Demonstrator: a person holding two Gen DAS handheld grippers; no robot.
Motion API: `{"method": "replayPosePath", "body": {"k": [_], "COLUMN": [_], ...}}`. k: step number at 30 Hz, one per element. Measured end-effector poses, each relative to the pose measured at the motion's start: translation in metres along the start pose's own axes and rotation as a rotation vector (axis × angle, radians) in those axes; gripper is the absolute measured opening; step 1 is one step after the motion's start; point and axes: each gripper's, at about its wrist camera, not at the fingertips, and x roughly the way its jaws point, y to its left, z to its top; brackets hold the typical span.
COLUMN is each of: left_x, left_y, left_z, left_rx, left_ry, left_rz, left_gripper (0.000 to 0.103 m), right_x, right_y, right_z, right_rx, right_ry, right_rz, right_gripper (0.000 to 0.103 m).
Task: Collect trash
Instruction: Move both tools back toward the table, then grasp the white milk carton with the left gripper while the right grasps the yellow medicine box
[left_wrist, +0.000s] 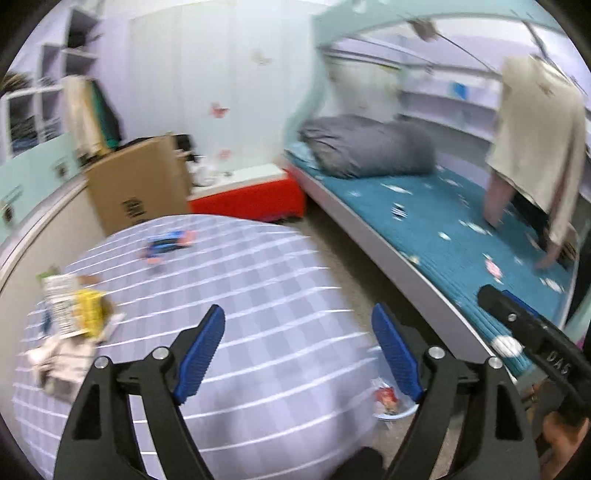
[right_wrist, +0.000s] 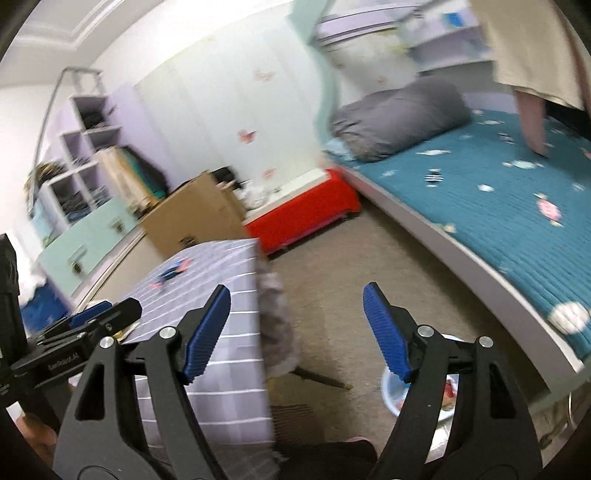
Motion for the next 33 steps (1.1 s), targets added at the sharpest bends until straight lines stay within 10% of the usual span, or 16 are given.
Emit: {"method": "replayPosePath", "body": {"k": [11,22,28,33], "left_x": [-0.012,0.029,0.049,0.038], "left_y": [0.186,0.255,0.263,0.271], "left_z": [-0.015,-0.027,-0.024,-0.029], "left_rx": [-0.264,-0.402,-0.376,-0.387], "left_ry": [0.017,0.068,0.121,0.097], "left_rz": [0.239,0.209,0.197,0.202], "left_gripper": [0.081,0.079,0.039,0.031], "right_x": [0.084,0.150,0.181,0.201], "right_y": [0.138,0.205,0.228,0.245], "right_z": [-0.010,-0.017,-0.022,-0.034], "right_rx": [-0.198,-0.265,-0.246,-0.183], "right_ry": [0.163,0.260,0.332,0.416], "right_rz": [0.155,0.202,0.254,0.327], "right_gripper": [0.077,0.078,0.078,0.078]}}
